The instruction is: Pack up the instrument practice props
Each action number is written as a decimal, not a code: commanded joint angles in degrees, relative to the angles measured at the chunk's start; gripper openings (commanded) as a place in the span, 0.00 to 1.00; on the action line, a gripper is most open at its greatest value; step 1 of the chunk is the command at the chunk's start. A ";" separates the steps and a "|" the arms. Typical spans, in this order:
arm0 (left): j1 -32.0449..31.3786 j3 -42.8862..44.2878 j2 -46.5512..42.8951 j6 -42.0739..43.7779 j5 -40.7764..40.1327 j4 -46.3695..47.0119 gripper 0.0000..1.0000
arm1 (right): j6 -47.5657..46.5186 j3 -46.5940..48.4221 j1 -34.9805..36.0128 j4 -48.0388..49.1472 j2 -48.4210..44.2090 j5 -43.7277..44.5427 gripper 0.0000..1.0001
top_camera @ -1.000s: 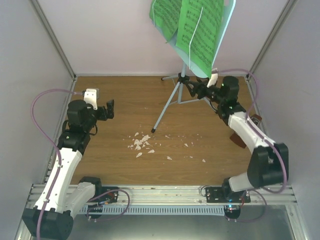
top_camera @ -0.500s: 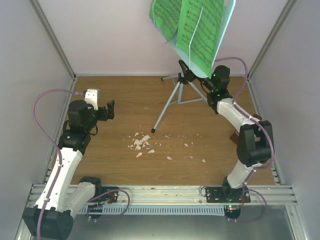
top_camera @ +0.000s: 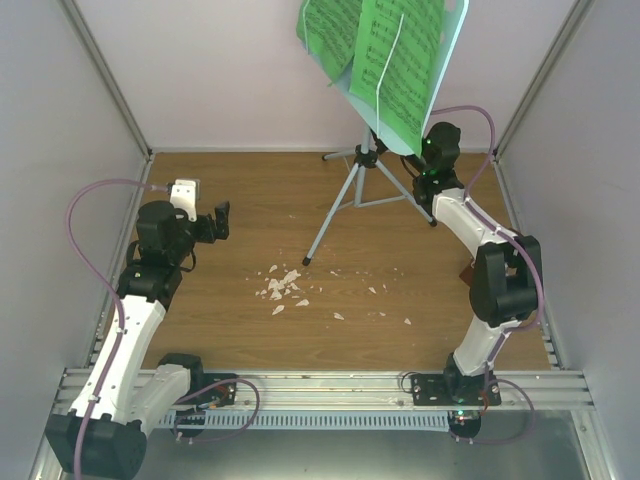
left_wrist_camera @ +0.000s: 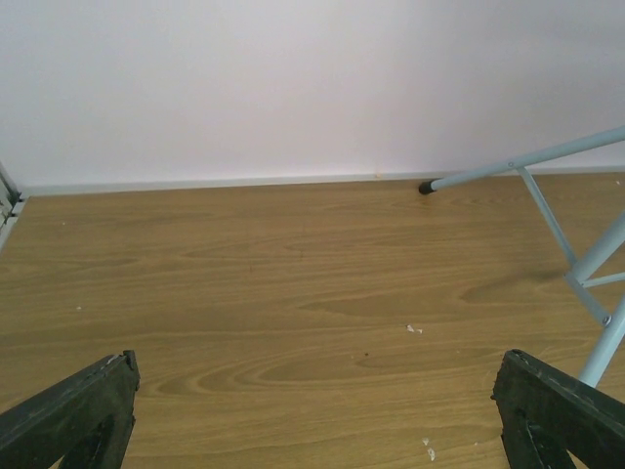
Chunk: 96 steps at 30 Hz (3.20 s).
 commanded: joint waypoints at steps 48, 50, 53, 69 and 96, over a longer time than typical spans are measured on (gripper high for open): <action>-7.31 -2.90 -2.38 4.40 37.35 10.84 0.99 | 14.48 -13.85 11.86 7.28 -13.69 -27.77 0.03; -7.53 -3.09 -2.83 4.61 35.89 10.65 0.99 | 13.18 -14.09 11.86 5.86 -13.75 -26.88 0.12; -7.72 -3.18 -3.27 4.94 33.38 10.19 0.99 | 11.47 -14.55 11.73 4.08 -14.37 -25.40 0.39; -7.98 -4.20 -6.96 3.55 9.67 8.44 0.99 | 14.28 -40.60 5.93 -0.88 -39.98 -2.68 0.90; -7.74 -3.22 -5.45 1.18 4.45 6.21 0.99 | 35.07 -33.64 55.17 -38.59 -28.65 66.65 0.82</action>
